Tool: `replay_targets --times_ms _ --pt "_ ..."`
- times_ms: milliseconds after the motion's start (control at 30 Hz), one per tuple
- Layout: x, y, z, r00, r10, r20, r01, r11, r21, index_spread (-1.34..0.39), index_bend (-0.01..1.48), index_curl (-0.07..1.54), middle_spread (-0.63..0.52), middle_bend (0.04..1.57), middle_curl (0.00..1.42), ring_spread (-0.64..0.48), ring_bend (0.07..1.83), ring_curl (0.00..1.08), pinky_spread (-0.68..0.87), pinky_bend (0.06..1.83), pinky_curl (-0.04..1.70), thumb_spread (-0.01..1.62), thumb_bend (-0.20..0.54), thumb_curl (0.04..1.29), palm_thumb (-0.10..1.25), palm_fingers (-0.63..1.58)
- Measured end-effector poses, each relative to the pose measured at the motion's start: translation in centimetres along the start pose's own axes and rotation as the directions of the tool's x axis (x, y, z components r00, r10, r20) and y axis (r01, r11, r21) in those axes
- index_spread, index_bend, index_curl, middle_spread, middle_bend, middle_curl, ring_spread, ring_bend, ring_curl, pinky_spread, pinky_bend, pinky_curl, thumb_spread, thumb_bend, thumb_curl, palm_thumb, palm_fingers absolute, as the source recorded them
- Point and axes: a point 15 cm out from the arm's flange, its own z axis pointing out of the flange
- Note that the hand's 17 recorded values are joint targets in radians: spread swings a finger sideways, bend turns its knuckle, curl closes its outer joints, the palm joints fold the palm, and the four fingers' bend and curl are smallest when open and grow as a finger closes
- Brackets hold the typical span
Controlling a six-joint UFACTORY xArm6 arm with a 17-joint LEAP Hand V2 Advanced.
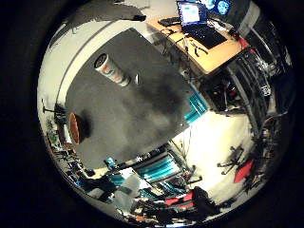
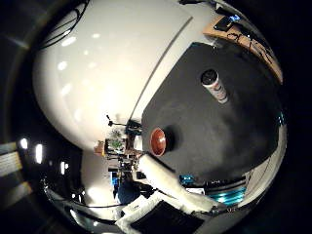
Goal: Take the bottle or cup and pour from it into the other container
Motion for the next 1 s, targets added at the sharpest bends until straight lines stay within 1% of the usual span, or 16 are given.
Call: replay_targets --times_ms 167,300,433,567,1000 --pt "2.7 -0.8 1.5 0.998 0.046 0.052 -0.047 0.999 0.003 -0.22 0.16 0.28 0.04 0.38 0.36 0.14 0.71 0.19 0.43 0.95 -0.01 1.05 -0.025 0.28 0.37 0.19" --pt "3.4 -1.1 2.1 0.995 0.044 0.091 -0.047 0.999 0.023 -0.21 0.17 0.28 0.04 0.39 0.36 0.15 0.72 0.19 0.43 0.94 -0.01 1.05 -0.024 0.28 0.38 0.21" --pt "4.8 -1.2 3.8 0.984 0.087 0.152 -0.093 0.995 0.026 -0.21 0.16 0.29 0.04 0.39 0.36 0.14 0.72 0.19 0.43 0.93 -0.01 1.05 -0.024 0.28 0.39 0.21" --pt "6.2 -1.8 4.1 0.982 0.094 0.166 -0.101 0.994 0.037 -0.2 0.16 0.29 0.05 0.38 0.35 0.14 0.71 0.19 0.43 0.94 0.0 1.05 -0.025 0.28 0.4 0.19" --pt "8.0 -2.1 8.4 0.959 0.133 0.252 -0.143 0.99 0.021 -0.2 0.17 0.29 0.05 0.39 0.35 0.15 0.71 0.18 0.43 0.97 -0.01 1.06 -0.023 0.29 0.41 0.2"
